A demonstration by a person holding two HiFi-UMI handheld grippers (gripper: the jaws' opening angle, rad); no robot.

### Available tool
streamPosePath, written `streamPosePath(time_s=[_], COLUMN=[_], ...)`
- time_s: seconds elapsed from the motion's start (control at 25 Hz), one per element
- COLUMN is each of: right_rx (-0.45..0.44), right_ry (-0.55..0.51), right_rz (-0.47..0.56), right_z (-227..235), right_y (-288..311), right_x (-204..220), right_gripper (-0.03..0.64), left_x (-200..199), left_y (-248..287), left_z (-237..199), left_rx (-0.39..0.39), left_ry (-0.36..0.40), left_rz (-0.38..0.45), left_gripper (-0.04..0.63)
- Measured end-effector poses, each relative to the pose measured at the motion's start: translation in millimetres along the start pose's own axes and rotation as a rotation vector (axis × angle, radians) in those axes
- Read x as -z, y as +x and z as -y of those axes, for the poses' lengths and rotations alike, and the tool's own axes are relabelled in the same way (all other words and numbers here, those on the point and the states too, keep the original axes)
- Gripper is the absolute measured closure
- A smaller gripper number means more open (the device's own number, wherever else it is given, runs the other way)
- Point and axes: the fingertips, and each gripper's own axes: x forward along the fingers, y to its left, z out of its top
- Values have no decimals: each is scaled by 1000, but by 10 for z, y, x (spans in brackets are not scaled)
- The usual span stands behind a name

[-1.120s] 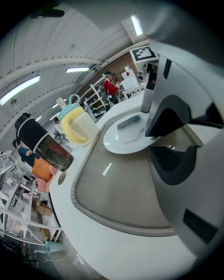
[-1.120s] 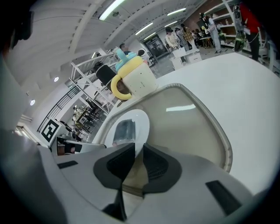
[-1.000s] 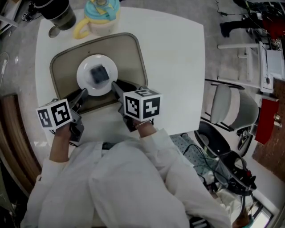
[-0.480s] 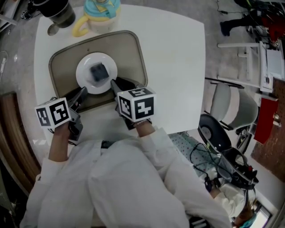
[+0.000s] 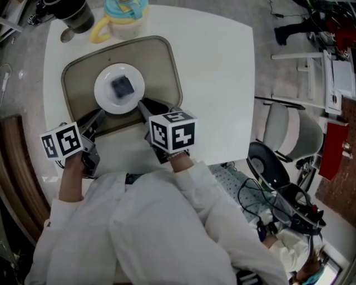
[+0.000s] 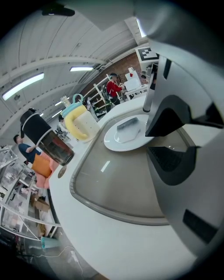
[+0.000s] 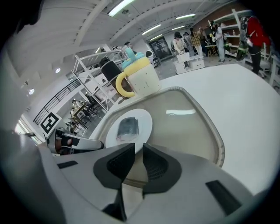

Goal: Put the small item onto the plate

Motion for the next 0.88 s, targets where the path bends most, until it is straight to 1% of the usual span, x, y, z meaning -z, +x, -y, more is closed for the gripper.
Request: streamPosePath(time_s=[0.24,0.4,0.6,0.76,0.88], right_rx=[-38,-97,-181,-228,-275], right_ry=[3,-21,-45,-64,-82], right_rz=[90,180,295,345,386], right_z=[-83,-195,-359,-430,-504], right_y=[-238,-498,-915,-1176,-1354], right_x=[-99,-174,-201,-177,-180], right_gripper=[558,566,581,591,592], left_x=[68,135,228,334,398], left_y=[-122,-206,-370,-471,-551], left_z=[153,347,633,858,1030], left_rx=[26,46,84,114,157], left_ry=[33,58,113,143,149], left_rz=[25,66,160,217,283], left_gripper=[537,538,538,559,570])
